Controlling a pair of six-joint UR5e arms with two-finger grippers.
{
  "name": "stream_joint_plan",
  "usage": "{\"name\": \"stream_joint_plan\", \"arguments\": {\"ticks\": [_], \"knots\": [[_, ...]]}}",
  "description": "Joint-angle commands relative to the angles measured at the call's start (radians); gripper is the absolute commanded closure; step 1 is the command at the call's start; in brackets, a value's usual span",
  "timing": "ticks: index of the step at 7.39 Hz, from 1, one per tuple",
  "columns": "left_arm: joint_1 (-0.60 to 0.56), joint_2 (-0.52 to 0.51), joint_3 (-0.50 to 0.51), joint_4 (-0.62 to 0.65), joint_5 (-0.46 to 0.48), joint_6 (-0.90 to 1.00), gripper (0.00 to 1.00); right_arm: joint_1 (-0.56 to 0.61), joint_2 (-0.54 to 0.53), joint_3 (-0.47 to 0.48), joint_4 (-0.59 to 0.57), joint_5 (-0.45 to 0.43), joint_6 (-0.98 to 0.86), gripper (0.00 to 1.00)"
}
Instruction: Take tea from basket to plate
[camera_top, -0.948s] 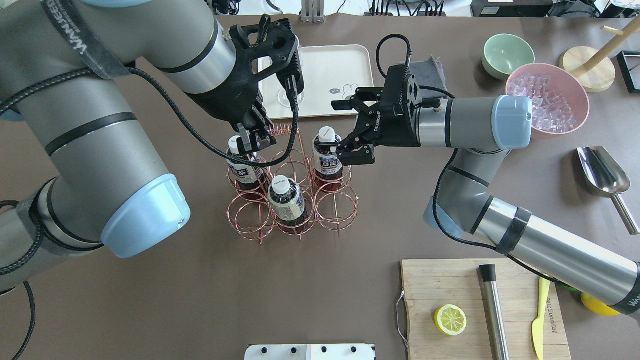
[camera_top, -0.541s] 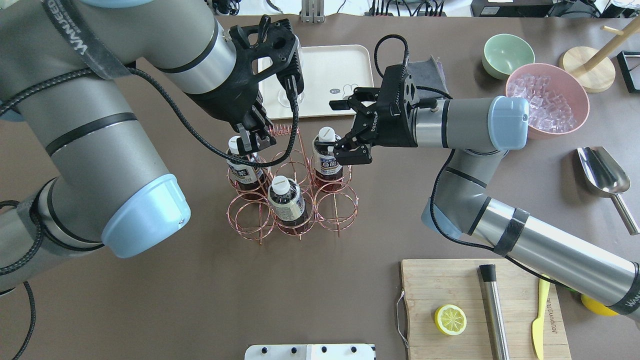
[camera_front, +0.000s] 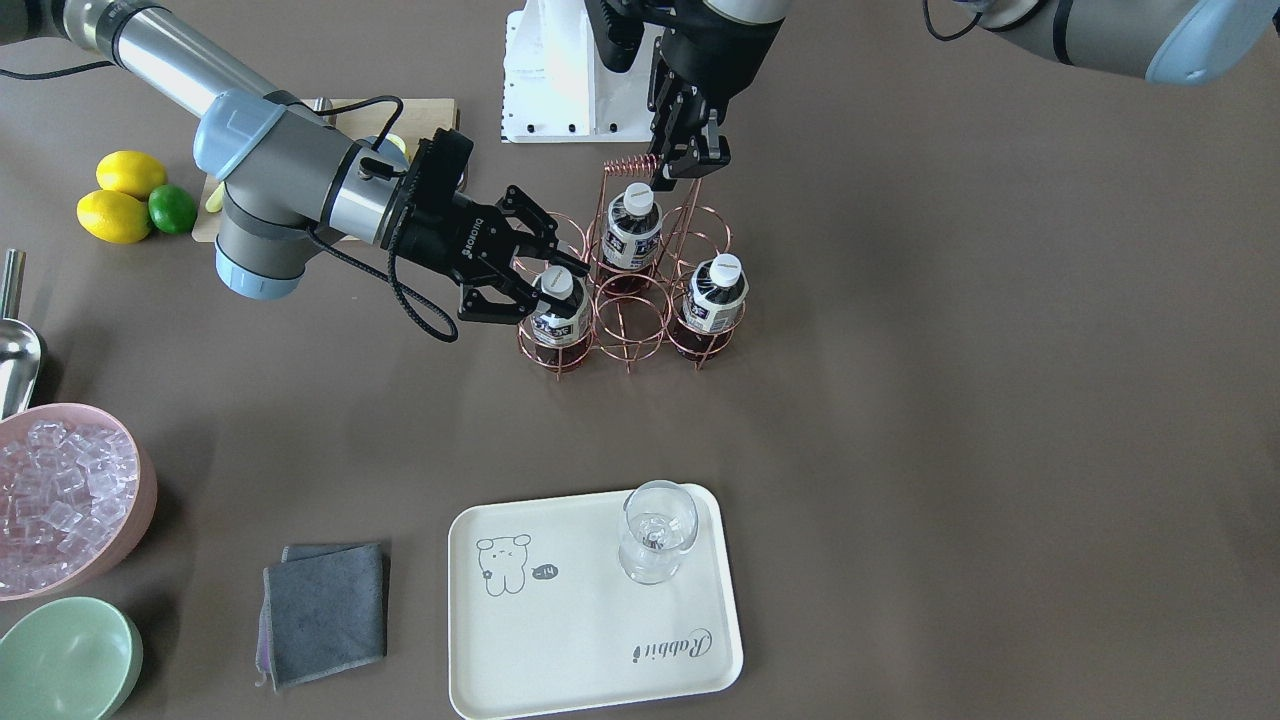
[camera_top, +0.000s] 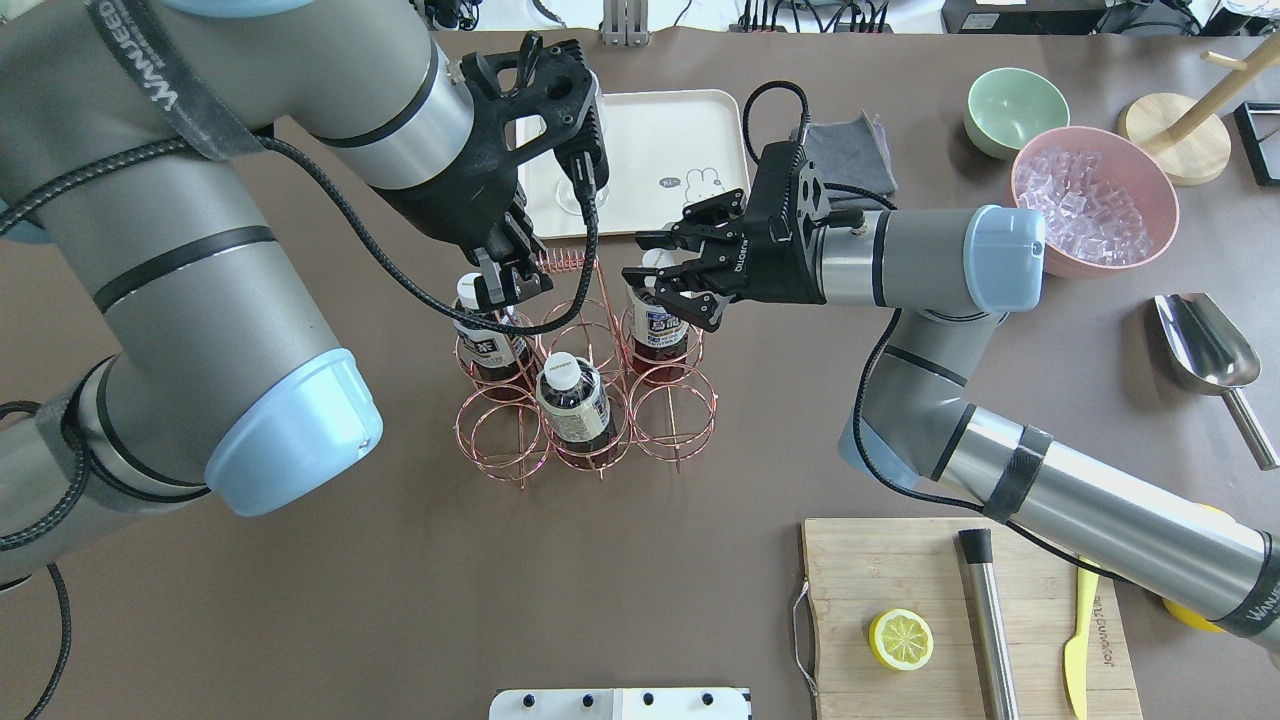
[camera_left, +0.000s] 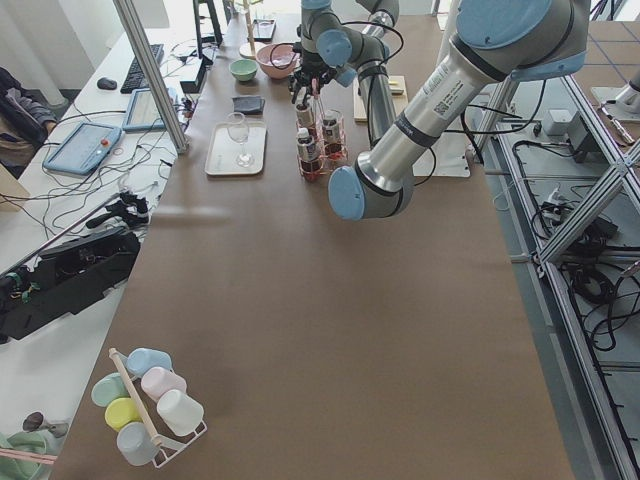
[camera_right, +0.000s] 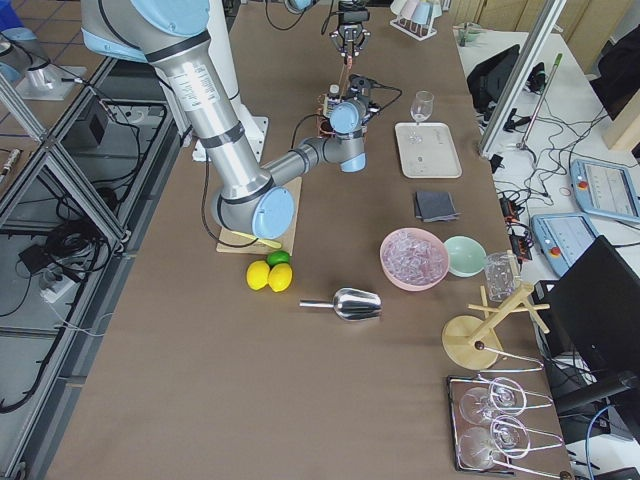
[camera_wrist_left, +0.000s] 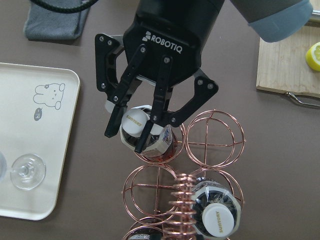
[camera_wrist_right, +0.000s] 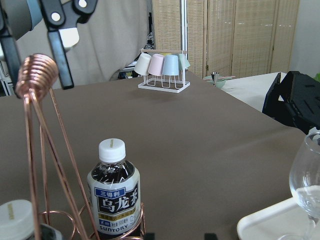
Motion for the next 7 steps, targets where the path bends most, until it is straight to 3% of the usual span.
{"name": "stream_joint_plan", "arguments": {"ticks": [1, 3, 5, 7], "knots": [[0.000, 0.000, 0.001, 0.000, 0.000, 0.000, 1.00, -0.003, 0.001, 0.002, -0.003, -0.008, 0.000, 1.00], [-0.001, 0.002, 0.002, 0.000, 0.001, 0.000, 1.00, 0.000, 0.012, 0.034, -0.025, -0.006, 0.072, 1.00], [0.000, 0.000, 0.002, 0.002, 0.001, 0.000, 1.00, 0.019, 0.014, 0.154, -0.173, 0.008, 0.086, 1.00], [-0.001, 0.000, 0.002, 0.002, 0.001, 0.000, 1.00, 0.071, 0.017, 0.188, -0.198, 0.040, 0.097, 1.00]]}}
